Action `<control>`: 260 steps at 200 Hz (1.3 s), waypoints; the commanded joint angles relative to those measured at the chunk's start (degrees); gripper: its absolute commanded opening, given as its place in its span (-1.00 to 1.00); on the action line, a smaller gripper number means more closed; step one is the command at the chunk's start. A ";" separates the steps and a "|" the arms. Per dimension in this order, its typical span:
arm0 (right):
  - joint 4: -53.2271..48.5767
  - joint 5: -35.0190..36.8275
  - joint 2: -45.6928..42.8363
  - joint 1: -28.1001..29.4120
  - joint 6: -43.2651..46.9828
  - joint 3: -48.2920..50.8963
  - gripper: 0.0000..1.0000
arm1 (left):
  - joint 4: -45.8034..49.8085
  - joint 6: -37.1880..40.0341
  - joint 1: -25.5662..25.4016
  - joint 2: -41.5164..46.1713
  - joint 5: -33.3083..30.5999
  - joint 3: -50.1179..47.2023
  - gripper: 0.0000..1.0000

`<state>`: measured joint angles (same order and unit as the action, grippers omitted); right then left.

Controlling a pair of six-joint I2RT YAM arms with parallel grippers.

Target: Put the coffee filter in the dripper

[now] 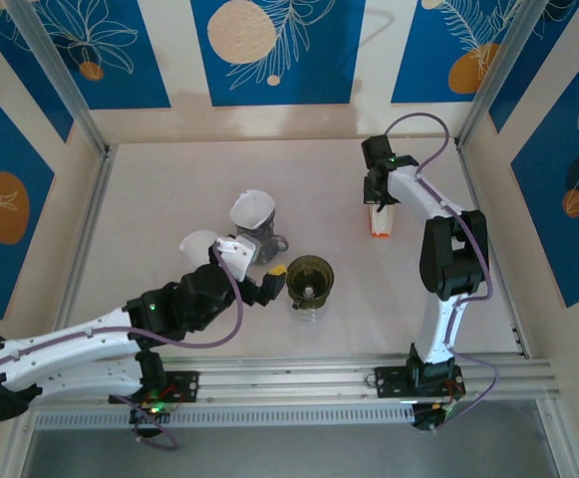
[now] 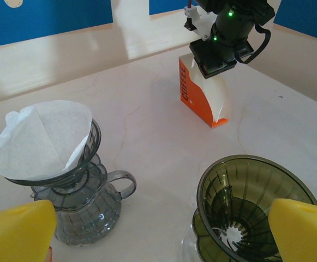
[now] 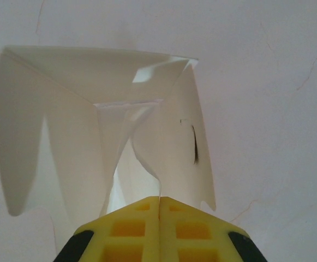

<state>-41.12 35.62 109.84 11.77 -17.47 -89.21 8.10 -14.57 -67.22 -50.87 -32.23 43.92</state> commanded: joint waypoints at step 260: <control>-27.44 -19.38 -52.27 31.73 -16.44 8.27 -1.00 | -0.30 -1.80 0.43 -1.77 -0.03 2.75 0.99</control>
<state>-62.28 23.42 57.21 42.22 -30.89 -77.21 8.12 -15.57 -67.18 -52.38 -32.01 44.75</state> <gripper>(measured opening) 0.066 0.997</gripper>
